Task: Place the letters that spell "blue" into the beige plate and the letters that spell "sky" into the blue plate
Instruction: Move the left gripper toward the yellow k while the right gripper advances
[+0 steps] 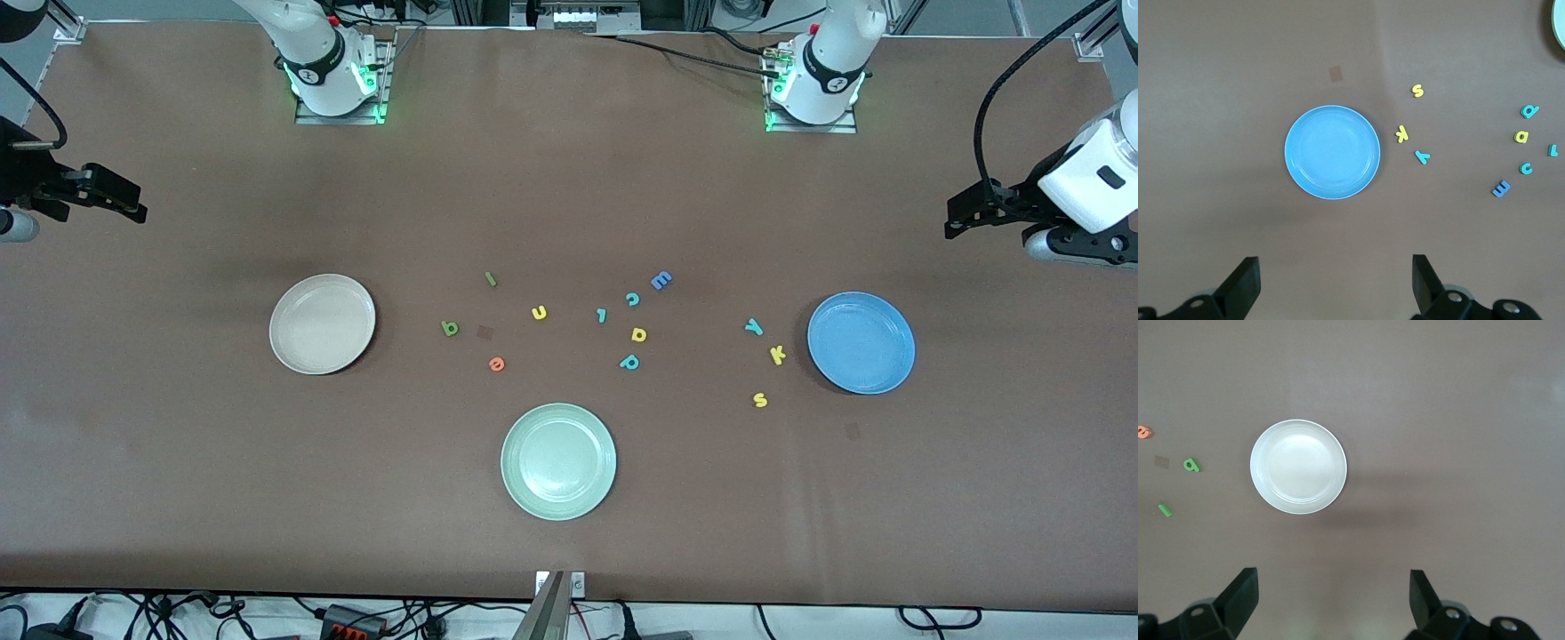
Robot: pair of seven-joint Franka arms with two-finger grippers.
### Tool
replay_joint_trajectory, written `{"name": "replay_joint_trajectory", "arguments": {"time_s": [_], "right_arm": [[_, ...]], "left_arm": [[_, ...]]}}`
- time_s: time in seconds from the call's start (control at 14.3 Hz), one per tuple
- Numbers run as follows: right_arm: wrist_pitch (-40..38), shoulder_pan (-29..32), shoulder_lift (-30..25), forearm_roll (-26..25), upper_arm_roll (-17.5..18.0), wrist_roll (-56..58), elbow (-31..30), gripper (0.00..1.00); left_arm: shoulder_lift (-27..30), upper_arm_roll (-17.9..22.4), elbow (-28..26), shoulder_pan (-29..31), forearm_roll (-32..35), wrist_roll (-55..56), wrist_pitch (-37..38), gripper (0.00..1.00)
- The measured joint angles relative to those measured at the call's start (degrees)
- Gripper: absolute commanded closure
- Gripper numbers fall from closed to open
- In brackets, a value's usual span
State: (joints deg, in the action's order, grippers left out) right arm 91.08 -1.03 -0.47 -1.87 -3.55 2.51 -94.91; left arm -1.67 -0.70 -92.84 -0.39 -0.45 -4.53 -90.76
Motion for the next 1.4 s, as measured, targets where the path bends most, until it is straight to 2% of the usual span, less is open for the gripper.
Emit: {"name": "replay_joint_trajectory", "arguments": {"time_s": [0.84,1.19,1.4], "right_arm": [[0.0,0.2,0.0,0.0,0.0,0.0,0.0,0.00],[0.1,0.2,0.4,0.0,0.0,0.1,-0.1,0.00],[-0.1,0.1,1.1,0.0,0.3,0.1,-0.2,0.00]], "left_arm": [[-0.9,0.0,-0.2,0.0,0.0,0.1,1.2,0.00],[-9.5,0.0,-0.3,0.5,0.1,0.7,2.9,0.00],[-14.7,-0.2,-0.2,-0.1,-0.2,8.1,0.4,0.00]]}}
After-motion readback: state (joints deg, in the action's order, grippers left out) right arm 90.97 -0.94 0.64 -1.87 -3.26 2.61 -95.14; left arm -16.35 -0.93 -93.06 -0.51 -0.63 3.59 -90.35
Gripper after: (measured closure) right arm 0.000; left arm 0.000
